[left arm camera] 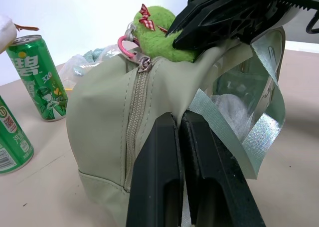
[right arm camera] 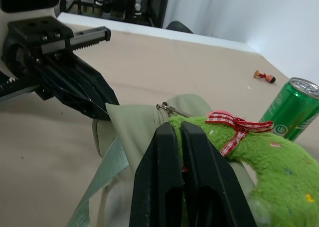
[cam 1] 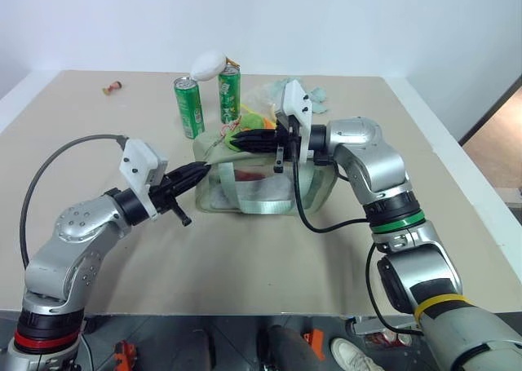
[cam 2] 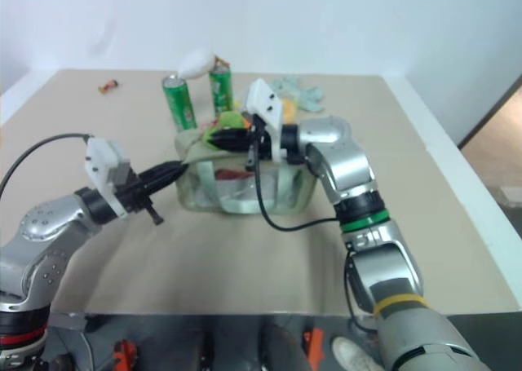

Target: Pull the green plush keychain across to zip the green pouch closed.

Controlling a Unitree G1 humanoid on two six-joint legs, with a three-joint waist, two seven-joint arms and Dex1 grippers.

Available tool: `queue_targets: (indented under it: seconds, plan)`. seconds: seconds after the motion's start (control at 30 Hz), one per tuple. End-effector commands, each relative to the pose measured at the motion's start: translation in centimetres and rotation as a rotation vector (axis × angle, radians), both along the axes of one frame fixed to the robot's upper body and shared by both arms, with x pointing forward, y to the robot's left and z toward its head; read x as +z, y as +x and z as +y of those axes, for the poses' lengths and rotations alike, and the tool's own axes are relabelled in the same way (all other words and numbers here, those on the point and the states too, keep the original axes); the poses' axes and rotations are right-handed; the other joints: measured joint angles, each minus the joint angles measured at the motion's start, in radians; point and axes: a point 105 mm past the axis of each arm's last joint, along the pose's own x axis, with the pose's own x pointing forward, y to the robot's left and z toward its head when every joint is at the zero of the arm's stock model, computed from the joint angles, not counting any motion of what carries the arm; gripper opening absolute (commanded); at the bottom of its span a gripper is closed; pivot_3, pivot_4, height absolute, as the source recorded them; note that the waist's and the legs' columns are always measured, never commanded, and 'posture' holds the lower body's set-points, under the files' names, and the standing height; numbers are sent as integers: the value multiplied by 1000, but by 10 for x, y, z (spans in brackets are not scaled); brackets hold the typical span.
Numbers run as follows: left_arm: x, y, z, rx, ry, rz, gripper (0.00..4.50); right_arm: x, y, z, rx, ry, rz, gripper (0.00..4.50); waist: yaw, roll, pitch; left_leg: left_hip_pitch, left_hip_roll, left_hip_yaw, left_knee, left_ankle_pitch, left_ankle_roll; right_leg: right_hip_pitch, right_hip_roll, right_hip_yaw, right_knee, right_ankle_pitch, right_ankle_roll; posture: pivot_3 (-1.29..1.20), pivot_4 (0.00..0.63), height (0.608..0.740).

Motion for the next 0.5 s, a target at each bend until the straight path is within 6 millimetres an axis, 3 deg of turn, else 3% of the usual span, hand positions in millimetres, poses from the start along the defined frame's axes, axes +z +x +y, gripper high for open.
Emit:
queue_targets:
  seconds: [0.03,0.13,0.3,0.5]
  plan:
    - [0,0,-3,-18,15,3,0,11,-4,-2,8,-1,-60,43,0,0,0,0,0,0,0,0,0,0,0,0,0,0,0,0,150,740]
    - [0,1,-1,-10,16,1,0,16,-5,-3,8,19,-78,43,0,0,0,0,0,0,0,0,0,0,0,0,0,0,0,0,150,740]
    - [0,4,4,27,19,-2,0,44,-14,-10,8,130,-139,43,0,0,0,0,0,0,0,0,0,0,0,0,0,0,0,0,150,740]
    - [-1,7,1,32,26,2,0,64,-25,-18,4,183,-199,43,0,0,0,-1,0,0,0,0,0,-1,0,0,0,0,0,0,150,740]
